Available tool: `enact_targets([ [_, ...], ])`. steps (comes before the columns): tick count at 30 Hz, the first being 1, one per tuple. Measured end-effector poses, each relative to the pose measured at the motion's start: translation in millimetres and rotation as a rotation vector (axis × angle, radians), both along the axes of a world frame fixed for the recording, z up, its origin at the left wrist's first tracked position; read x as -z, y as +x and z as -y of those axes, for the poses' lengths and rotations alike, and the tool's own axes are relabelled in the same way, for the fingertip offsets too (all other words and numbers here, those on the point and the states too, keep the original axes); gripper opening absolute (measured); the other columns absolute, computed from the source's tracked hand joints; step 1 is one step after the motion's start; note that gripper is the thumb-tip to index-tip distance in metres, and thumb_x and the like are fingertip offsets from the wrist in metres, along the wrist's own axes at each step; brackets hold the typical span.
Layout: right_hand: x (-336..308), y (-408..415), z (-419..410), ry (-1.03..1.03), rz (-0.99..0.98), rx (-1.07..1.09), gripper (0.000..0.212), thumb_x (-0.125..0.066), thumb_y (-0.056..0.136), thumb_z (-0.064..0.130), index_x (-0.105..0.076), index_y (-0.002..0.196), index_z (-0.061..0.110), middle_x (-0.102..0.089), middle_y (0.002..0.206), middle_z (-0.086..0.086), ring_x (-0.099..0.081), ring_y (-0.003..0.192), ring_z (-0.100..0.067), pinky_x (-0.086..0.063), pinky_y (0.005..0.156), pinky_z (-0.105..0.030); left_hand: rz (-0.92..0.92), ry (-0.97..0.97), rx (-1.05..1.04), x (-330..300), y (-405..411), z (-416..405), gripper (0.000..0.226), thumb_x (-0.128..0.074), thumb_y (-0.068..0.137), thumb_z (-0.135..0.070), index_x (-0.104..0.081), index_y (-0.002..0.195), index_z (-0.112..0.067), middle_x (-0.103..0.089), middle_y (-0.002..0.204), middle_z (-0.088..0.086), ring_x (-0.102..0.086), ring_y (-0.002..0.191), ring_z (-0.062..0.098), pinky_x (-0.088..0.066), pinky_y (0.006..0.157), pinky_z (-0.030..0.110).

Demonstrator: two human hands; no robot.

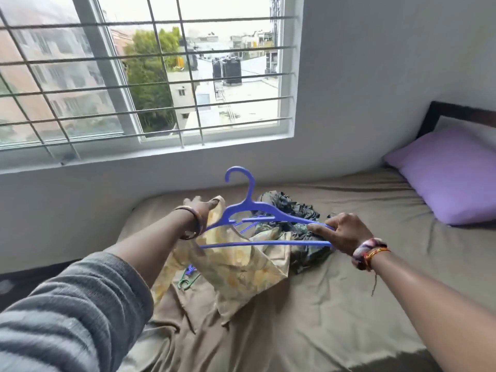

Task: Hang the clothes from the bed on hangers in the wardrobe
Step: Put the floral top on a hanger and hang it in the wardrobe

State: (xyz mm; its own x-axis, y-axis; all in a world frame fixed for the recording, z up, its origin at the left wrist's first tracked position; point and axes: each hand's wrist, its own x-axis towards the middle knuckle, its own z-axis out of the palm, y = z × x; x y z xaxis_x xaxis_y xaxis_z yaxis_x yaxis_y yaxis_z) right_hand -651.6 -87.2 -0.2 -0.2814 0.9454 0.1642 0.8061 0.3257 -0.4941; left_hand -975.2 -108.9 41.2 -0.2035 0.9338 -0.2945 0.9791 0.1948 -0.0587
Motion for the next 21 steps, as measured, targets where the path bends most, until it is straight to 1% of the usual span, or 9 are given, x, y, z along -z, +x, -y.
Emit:
enact_targets([
  [2, -1.1, -12.5, 0.5, 0.068, -0.050, -0.010, 0.063, -0.061, 0.082, 0.054, -0.039, 0.042, 0.012, -0.043, 0.041, 0.000, -0.040, 0.048, -0.016, -0.034, 0.055, -0.035, -0.029, 0.184, 0.143, -11.9, 13.3, -9.0, 0.077, -0.056, 0.083, -0.013, -0.018, 0.144, -0.043, -0.041, 0.129, 0.005, -0.034, 0.119, 0.032, -0.042, 0.097, 0.043],
  [4, -2.1, -16.5, 2.1, 0.128, -0.126, -0.001, 0.060, -0.059, 0.079, 0.062, -0.045, 0.041, 0.017, -0.036, 0.036, 0.003, -0.033, 0.044, -0.011, -0.029, 0.053, -0.033, -0.072, 0.295, 0.185, -27.8, 18.0, -12.2, 0.070, -0.060, 0.084, -0.024, -0.024, 0.140, -0.047, -0.045, 0.129, -0.004, -0.032, 0.122, 0.027, -0.046, 0.090, 0.046],
  [7, -12.5, -17.0, 5.4, 0.274, -0.180, 0.032, 0.048, -0.038, 0.067, 0.075, -0.051, 0.046, 0.034, -0.033, 0.034, 0.003, -0.034, 0.045, -0.015, -0.028, 0.050, -0.032, -0.247, 0.371, 0.209, -52.7, 22.9, -7.8, 0.061, -0.062, 0.084, -0.043, -0.035, 0.138, -0.041, -0.052, 0.130, -0.006, -0.042, 0.124, 0.023, -0.043, 0.086, 0.040],
  [9, -21.2, -18.3, 5.0, 0.328, -0.164, 0.106, 0.058, -0.029, 0.064, 0.076, -0.048, 0.042, 0.026, -0.030, 0.036, 0.006, -0.037, 0.051, -0.021, -0.028, 0.052, -0.030, -0.258, 0.371, 0.105, -60.6, 19.0, -10.4, 0.045, -0.056, 0.091, -0.029, -0.045, 0.134, -0.021, -0.056, 0.127, 0.005, -0.051, 0.120, 0.027, -0.046, 0.080, 0.031],
  [11, -31.4, -17.6, 3.4, 0.387, -0.163, 0.182, 0.063, -0.025, 0.064, 0.076, -0.035, 0.039, 0.019, -0.030, 0.039, 0.007, -0.039, 0.055, -0.023, -0.028, 0.053, -0.029, -0.342, 0.326, 0.026, -75.0, 13.4, -14.8, 0.037, -0.041, 0.097, -0.012, -0.043, 0.135, -0.010, -0.052, 0.130, 0.009, -0.051, 0.121, 0.029, -0.047, 0.087, 0.029],
  [14, -41.4, -12.2, -1.6, 0.453, -0.225, 0.222, 0.061, -0.028, 0.067, 0.075, -0.029, 0.041, 0.020, -0.031, 0.039, 0.005, -0.039, 0.053, -0.024, -0.027, 0.052, -0.029, -0.437, 0.575, 0.007, -104.1, -2.4, -23.8, 0.055, -0.031, 0.097, -0.008, -0.023, 0.147, -0.029, -0.054, 0.127, 0.010, -0.055, 0.115, 0.030, -0.048, 0.084, 0.037],
  [16, -46.8, -15.5, -3.0, 0.490, -0.257, 0.203, 0.059, -0.031, 0.069, 0.074, -0.027, 0.041, 0.022, -0.028, 0.037, 0.006, -0.036, 0.050, -0.024, -0.027, 0.052, -0.028, -0.457, 0.589, 0.025, -116.0, -10.7, -32.4, 0.060, -0.032, 0.095, -0.004, -0.020, 0.147, -0.032, -0.057, 0.122, 0.012, -0.057, 0.110, 0.032, -0.048, 0.075, 0.037],
  [19, -53.1, -30.1, -6.1, 0.525, -0.294, 0.202, 0.061, -0.032, 0.071, 0.074, -0.027, 0.042, 0.021, -0.026, 0.036, 0.005, -0.035, 0.048, -0.024, -0.027, 0.050, -0.028, -0.320, 0.607, -0.119, -126.0, -16.2, -48.8, 0.042, -0.046, 0.091, -0.008, -0.042, 0.133, -0.013, -0.057, 0.119, 0.017, -0.056, 0.110, 0.036, -0.049, 0.078, 0.039],
  [21, -53.9, -33.9, -12.9, 0.503, -0.328, 0.239, 0.068, -0.030, 0.071, 0.077, -0.036, 0.044, 0.014, -0.036, 0.037, 0.002, -0.043, 0.046, -0.024, -0.032, 0.047, -0.029, -0.195, 0.698, -0.225, -131.2, -21.0, -53.3, 0.039, -0.046, 0.092, -0.009, -0.043, 0.131, -0.008, -0.055, 0.121, 0.021, -0.055, 0.112, 0.039, -0.047, 0.085, 0.041],
])
